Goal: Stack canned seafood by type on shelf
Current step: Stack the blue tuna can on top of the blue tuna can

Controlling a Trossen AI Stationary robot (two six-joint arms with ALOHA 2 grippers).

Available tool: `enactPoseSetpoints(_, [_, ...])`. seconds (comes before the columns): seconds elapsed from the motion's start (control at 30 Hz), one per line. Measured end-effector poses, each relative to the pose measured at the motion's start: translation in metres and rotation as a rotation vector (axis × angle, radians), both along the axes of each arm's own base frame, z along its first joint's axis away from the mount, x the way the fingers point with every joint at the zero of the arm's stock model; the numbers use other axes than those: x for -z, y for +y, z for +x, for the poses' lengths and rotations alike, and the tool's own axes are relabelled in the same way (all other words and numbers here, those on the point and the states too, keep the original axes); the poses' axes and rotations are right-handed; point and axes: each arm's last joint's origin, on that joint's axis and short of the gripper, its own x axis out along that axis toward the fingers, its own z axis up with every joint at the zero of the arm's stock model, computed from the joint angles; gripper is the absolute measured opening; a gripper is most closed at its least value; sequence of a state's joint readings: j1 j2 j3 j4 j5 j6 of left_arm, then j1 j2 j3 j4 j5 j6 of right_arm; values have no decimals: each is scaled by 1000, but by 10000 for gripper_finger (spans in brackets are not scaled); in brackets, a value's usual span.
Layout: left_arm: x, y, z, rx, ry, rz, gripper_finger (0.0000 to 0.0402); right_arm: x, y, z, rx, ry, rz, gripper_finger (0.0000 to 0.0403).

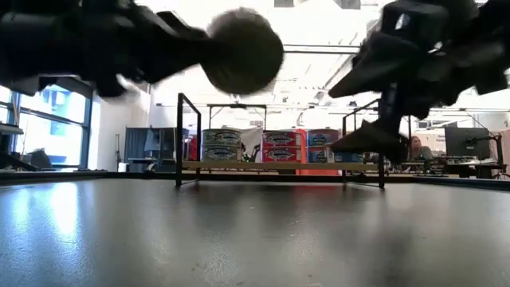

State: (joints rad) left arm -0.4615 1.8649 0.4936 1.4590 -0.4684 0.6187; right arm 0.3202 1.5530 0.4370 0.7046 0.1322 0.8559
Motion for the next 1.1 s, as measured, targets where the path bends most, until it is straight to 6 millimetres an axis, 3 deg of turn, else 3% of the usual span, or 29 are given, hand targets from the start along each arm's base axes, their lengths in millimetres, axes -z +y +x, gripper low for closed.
enactPoseSetpoints(0.07, [-4, 9, -7, 173, -70, -64, 171, -10, 14, -5, -9, -29, -198, 336])
enactPoseSetpoints(0.2, [-3, 19, -7, 419, -17, -111, 171, -24, 37, -12, 60, -72, -523, 337])
enactPoseSetpoints(0.33, [-11, 19, 1, 551, -50, -113, 171, -33, 43, -7, 89, -99, -565, 337])
enactPoseSetpoints(0.5, [-21, 17, 9, 559, -107, -91, 171, -49, 53, 2, -48, -158, -649, 335])
enactPoseSetpoints(0.77, [-29, 19, 11, 476, -162, -138, 171, -96, 99, 1, 52, -179, -1085, 328])
enactPoseSetpoints(0.87, [-31, 19, 13, 450, -174, -146, 171, -97, 111, 10, 43, -180, -1115, 328])
enactPoseSetpoints(1.1, [-35, 18, 18, 422, -183, -153, 171, -86, 140, 54, 105, -77, -1328, 328])
